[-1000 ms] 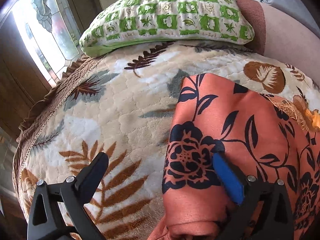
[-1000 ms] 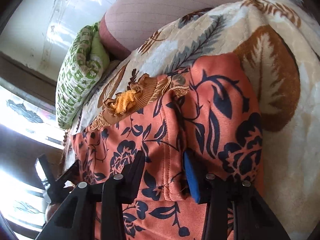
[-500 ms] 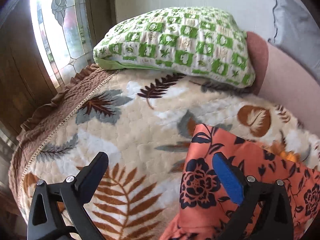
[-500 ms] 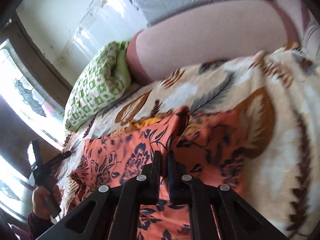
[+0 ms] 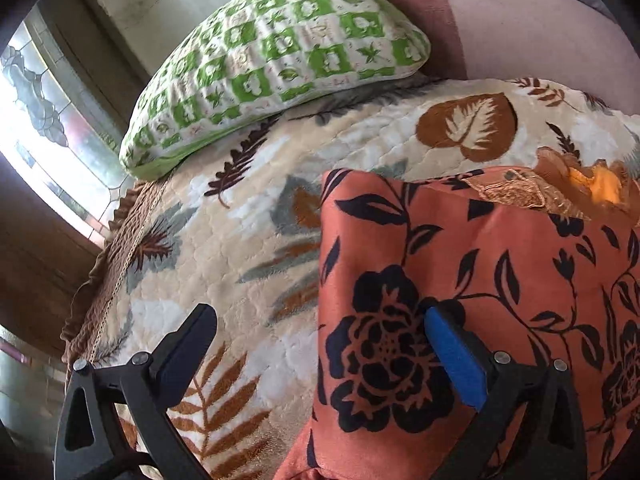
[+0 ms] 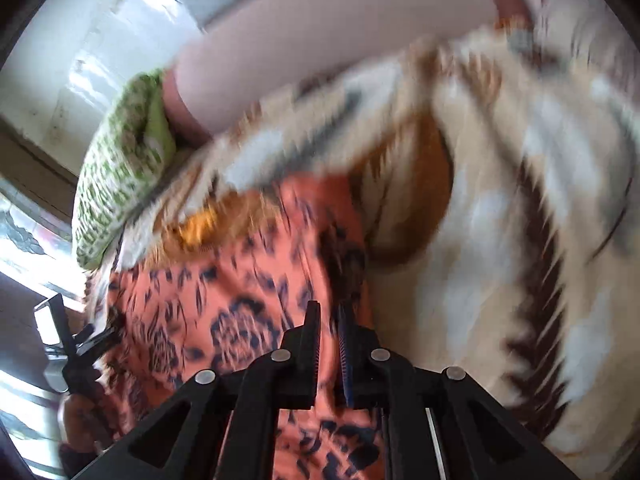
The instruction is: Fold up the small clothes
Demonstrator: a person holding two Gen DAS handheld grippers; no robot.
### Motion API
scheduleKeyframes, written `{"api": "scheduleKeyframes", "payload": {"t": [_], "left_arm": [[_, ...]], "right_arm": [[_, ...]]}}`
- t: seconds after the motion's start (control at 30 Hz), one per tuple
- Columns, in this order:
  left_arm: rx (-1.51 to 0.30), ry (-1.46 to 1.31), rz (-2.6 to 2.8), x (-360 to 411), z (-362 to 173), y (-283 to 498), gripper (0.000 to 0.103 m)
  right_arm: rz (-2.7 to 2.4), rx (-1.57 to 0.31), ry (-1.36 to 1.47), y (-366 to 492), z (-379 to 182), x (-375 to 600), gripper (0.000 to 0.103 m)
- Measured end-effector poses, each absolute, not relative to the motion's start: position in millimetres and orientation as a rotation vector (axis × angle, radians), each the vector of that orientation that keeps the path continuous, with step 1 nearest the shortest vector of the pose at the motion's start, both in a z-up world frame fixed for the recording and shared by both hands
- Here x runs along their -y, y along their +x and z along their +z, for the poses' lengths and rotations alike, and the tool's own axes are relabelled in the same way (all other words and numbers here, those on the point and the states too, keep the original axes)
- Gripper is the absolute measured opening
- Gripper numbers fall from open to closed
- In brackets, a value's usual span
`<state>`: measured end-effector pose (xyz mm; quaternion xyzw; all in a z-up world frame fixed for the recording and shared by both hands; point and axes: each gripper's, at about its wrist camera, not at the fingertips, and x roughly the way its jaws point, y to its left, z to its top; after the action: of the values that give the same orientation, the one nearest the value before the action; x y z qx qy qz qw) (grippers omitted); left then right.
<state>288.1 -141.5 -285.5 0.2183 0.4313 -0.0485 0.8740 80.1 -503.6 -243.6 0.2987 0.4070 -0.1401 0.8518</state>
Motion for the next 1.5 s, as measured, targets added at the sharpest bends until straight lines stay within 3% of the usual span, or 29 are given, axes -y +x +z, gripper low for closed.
{"api": "scheduleKeyframes", "payload": {"t": [0.13,0.3,0.4,0.63,0.73,0.97,1.1,1.13,1.4,1.5], "left_arm": [[-0.931,0.373,-0.144,139.1,-282.2,289.8,0.103],[-0.871,0.362,-0.188,148.7,-272.2,283.4,0.103],[-0.938,0.459,-0.16,153.5,-293.2,288.6,0.103],[-0.931,0.413,-0.131,143.6,-286.1,289.8,0.103],[-0.94,0.435,-0.137,141.6,-294.2,289.5,0.103],[-0.865,0.43,-0.126,131.6,-271.4,276.4,0.103],[-0.916,0.539,-0.159,129.5,-294.8,269.3,0.103],[-0.923,0.536,-0.17,126.9,-300.3,267.7,0.103],[-0.99,0.379,-0.242,91.0,-295.2,261.3,0.103],[-0.989,0.26,-0.274,63.3,-279.5,244.8,0.103]], "right_arm": [[-0.209,-0.693,0.646,79.2,-228.2,501.4,0.012],[-0.145,-0.853,0.666,120.9,-272.1,486.1,0.012],[-0.195,-0.953,0.734,127.5,-311.2,497.7,0.009],[-0.142,-0.806,0.693,111.1,-269.6,491.5,0.011],[-0.159,-0.986,0.692,125.1,-302.5,486.6,0.027],[-0.041,-0.904,0.725,117.9,-271.3,469.3,0.029],[0.002,-1.073,0.646,124.8,-295.6,434.5,0.031],[-0.014,-1.034,0.629,121.6,-293.0,432.2,0.031],[-0.035,-1.029,0.573,106.1,-288.6,416.6,0.031],[-0.045,-1.005,0.69,84.6,-274.2,422.1,0.031]]}}
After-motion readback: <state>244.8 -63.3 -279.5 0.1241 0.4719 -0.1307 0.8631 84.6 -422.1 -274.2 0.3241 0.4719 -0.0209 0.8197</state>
